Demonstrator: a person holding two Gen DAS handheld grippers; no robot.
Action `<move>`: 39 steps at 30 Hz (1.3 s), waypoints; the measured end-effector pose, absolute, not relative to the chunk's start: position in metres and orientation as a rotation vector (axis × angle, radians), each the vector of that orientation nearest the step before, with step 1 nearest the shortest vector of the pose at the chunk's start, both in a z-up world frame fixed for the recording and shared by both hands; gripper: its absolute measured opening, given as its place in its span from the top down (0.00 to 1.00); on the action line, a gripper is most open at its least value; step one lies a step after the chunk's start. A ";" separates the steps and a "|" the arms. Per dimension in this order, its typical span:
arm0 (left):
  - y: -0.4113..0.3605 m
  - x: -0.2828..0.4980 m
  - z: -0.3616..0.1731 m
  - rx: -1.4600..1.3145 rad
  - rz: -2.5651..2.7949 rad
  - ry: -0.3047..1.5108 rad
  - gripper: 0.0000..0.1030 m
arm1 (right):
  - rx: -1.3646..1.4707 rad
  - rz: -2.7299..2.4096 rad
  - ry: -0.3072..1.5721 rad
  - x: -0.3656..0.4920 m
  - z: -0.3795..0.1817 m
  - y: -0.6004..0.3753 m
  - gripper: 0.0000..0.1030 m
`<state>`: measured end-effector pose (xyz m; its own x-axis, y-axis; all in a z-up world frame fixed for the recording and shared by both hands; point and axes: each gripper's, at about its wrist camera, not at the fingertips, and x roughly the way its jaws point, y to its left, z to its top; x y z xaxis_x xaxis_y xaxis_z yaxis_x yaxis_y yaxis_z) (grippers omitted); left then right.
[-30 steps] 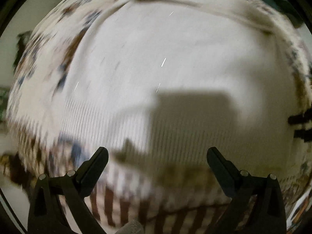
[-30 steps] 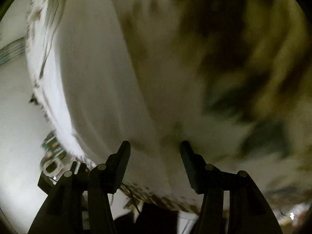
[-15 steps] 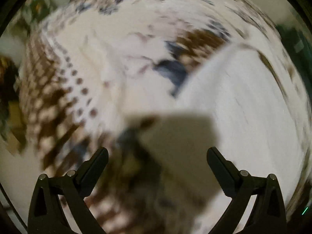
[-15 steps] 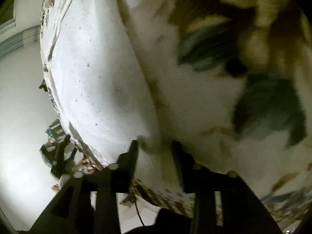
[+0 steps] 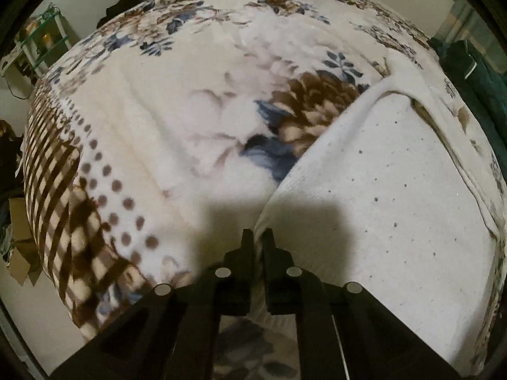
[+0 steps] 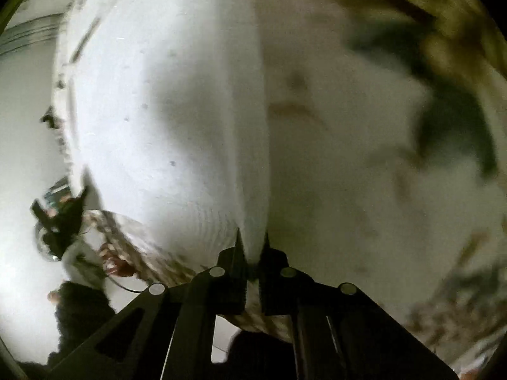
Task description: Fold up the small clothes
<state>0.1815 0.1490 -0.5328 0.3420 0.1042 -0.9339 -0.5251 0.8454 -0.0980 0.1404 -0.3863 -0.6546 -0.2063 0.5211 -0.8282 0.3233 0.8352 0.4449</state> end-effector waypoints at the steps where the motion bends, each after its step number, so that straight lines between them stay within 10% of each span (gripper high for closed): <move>1: 0.148 0.185 -0.535 -0.423 0.422 1.167 0.96 | 0.641 0.187 1.832 0.137 -0.659 -0.389 0.96; 5: 0.135 0.185 -0.528 -0.431 0.409 1.201 0.92 | 0.656 0.188 1.845 0.152 -0.662 -0.387 0.94; 8: 0.120 0.189 -0.507 -0.324 0.456 1.246 0.89 | 0.685 0.246 1.862 0.171 -0.654 -0.384 0.74; 10: 0.104 0.188 -0.492 -0.210 0.502 1.258 0.61 | 0.711 0.269 1.847 0.177 -0.643 -0.395 0.47; 12: 0.085 0.183 -0.477 -0.135 0.501 1.238 0.08 | 0.697 0.253 1.827 0.180 -0.631 -0.410 0.36; 28: -0.298 0.140 -0.542 0.099 -0.270 1.446 0.08 | 0.645 -0.044 1.717 0.205 -0.595 -0.587 0.36; 35: -0.294 0.154 -0.554 0.124 -0.160 1.385 0.94 | 0.612 -0.011 1.665 0.248 -0.575 -0.615 0.36; 39: -0.280 0.154 -0.536 0.099 -0.176 1.339 0.95 | 0.654 0.078 1.591 0.311 -0.566 -0.616 0.36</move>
<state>0.1541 -0.2800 -0.5362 0.2195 -0.0704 -0.9731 0.1834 0.9826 -0.0297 0.3114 -0.6164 -0.5660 0.0158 0.4485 -0.8937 0.3584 0.8318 0.4238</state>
